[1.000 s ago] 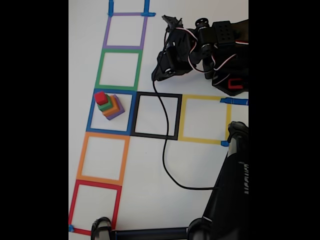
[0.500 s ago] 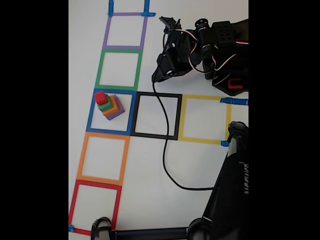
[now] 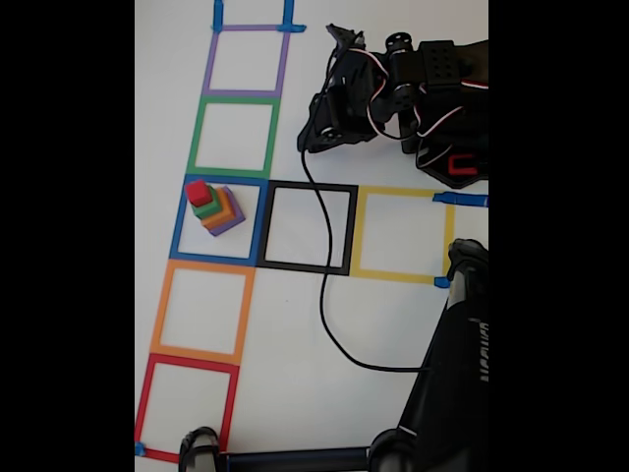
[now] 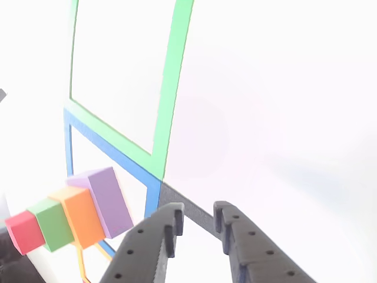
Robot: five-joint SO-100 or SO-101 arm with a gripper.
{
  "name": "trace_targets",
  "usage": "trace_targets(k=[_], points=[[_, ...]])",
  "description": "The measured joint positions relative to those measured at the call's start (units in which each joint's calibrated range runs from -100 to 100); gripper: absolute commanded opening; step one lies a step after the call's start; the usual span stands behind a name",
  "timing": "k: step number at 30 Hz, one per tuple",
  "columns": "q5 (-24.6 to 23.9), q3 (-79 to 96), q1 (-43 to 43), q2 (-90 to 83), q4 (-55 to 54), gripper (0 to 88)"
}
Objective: Tower of hanoi
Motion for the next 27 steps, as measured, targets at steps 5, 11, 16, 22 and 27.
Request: trace_targets(k=[5, 11, 16, 22, 27], points=[[-2.5, 0.0, 3.6, 0.0, 0.2, 1.5], [-4.0, 0.0, 6.1, 0.0, 0.2, 1.5], [-4.0, 0.0, 6.1, 0.0, -0.1, 1.5], [-4.0, 0.0, 6.1, 0.0, -0.3, 1.5], [-4.0, 0.0, 6.1, 0.0, -0.3, 1.5]])
